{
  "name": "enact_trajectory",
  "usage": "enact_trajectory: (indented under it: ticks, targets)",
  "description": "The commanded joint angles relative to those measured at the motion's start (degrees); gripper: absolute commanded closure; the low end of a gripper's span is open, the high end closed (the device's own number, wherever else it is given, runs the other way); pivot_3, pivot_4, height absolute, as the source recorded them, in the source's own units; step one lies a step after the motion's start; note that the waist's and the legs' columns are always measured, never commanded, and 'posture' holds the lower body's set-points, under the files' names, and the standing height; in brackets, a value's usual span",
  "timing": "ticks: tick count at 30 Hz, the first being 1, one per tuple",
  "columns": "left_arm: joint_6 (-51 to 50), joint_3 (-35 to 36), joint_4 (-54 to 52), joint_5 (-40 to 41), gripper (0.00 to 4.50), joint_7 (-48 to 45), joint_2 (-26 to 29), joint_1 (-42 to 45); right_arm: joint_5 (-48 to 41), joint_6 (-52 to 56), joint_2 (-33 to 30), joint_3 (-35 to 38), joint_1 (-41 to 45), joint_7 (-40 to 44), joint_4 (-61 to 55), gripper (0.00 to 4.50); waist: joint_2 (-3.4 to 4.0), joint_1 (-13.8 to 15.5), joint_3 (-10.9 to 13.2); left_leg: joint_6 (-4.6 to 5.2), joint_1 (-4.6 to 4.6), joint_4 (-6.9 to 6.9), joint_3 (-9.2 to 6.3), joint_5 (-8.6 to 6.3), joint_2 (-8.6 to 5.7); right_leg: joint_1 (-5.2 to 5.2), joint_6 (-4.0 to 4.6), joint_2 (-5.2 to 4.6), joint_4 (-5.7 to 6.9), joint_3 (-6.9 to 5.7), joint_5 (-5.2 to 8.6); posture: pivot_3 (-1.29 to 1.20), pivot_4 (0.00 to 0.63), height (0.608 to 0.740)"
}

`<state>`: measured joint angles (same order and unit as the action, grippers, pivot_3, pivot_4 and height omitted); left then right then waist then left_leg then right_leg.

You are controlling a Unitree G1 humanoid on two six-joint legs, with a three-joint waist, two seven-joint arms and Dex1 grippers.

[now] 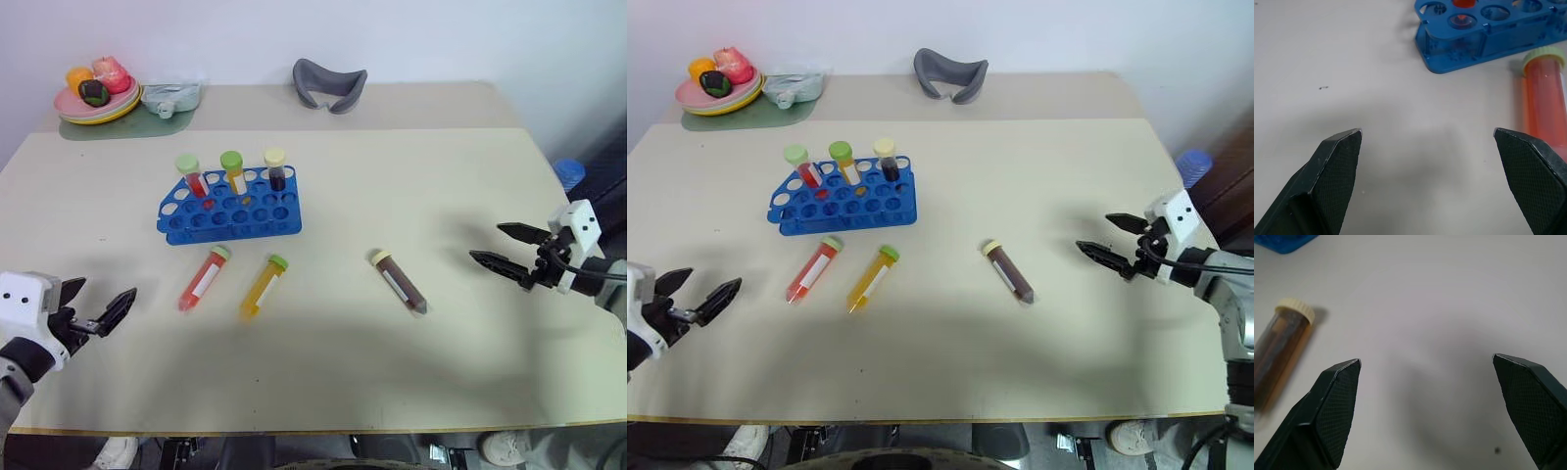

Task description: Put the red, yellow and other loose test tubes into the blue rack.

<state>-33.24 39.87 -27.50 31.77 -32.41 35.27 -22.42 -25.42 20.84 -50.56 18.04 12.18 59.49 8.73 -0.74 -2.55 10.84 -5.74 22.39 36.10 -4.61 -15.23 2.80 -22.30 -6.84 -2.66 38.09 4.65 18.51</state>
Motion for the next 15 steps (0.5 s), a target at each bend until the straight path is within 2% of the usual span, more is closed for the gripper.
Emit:
enact_trajectory:
  ticks: [1, 10, 15]
  targets:
    - [1.1, 2.2, -2.1, 0.0, 0.10, 0.9, -0.5, -0.8, 0.4, -0.9, -0.4, -0.5, 2.0, 0.5, 0.3, 0.10, 0.00, 0.0, 0.0, 0.00, 0.00, -0.01, 0.00, 0.00, 0.00, 0.00, 0.00, 0.00, 0.00, 0.00, 0.00, 0.00, 0.150, 0.740]
    - [0.1, 0.1, -3.9, 1.4, 0.10, 2.5, -0.9, 1.4, 0.9, 2.6, -0.4, -2.5, 4.3, -1.7, -2.9, 0.10, 0.00, 0.0, 0.0, 0.00, 0.01, 0.00, 0.00, 0.00, 0.00, 0.00, 0.00, 0.00, 0.00, 0.00, 0.00, 0.00, 0.150, 0.740]
    - [-4.3, -10.8, -7.7, 5.6, 0.10, 3.9, -0.5, 13.1, -2.1, 11.5, -0.6, -1.6, 3.4, -5.5, -14.4, 0.10, 0.04, 0.3, 0.0, -0.01, 0.02, 0.05, -0.03, 0.00, -0.01, 0.03, -0.01, 0.00, 0.03, -0.02, -0.01, 0.00, 0.150, 0.740]
